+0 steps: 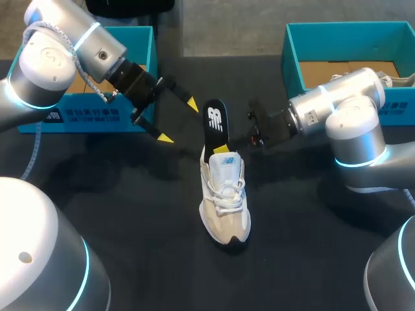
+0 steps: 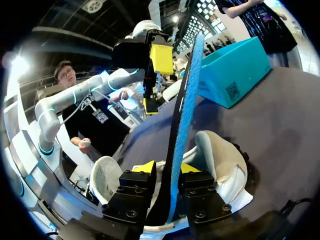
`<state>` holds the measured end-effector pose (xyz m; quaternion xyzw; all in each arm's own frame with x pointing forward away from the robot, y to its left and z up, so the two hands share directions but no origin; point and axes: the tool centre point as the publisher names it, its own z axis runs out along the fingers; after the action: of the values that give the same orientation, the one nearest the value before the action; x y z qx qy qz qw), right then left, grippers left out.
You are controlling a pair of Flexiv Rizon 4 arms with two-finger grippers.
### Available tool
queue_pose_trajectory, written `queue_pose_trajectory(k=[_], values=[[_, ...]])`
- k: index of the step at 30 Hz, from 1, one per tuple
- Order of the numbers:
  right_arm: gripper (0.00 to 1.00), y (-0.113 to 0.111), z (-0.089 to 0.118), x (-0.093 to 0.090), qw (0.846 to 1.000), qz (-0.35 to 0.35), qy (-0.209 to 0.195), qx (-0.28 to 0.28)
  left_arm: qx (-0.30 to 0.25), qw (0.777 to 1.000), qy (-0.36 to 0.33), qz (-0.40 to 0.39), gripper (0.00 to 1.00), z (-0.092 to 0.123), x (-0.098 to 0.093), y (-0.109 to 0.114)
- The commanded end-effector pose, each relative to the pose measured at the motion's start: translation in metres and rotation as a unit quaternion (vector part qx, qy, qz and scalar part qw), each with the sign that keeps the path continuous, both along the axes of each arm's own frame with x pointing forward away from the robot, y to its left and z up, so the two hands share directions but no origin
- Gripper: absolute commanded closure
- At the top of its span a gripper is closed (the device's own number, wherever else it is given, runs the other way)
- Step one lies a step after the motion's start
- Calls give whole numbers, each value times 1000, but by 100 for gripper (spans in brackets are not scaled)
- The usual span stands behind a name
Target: Take the shoe out of the shoebox, open the shoe tongue, remove and reinsert the insole, then place the shoe into the shoebox
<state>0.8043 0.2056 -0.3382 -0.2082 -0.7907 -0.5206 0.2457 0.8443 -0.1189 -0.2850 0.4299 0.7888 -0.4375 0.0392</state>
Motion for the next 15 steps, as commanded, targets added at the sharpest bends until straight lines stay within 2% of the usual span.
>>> queue_pose_trajectory(k=[1, 6, 8, 11, 15], values=[[73, 1, 4, 5, 1000, 5, -1, -4, 12, 1000, -2, -3, 0, -3, -2, -2], [76, 6, 4, 11, 1000, 13, -5, -2, 28, 1000, -1, -4, 0, -11, -2, -2], [82, 8, 3, 12, 1000, 16, -4, -2, 30, 1000, 0, -4, 0, -14, -3, -1], [100, 7, -1, 12, 1000, 17, 0, -2, 30, 1000, 3, -4, 0, -16, -4, -1], [100, 6, -5, 7, 1000, 17, 11, -4, 30, 1000, 4, -3, 0, -16, -5, 0]])
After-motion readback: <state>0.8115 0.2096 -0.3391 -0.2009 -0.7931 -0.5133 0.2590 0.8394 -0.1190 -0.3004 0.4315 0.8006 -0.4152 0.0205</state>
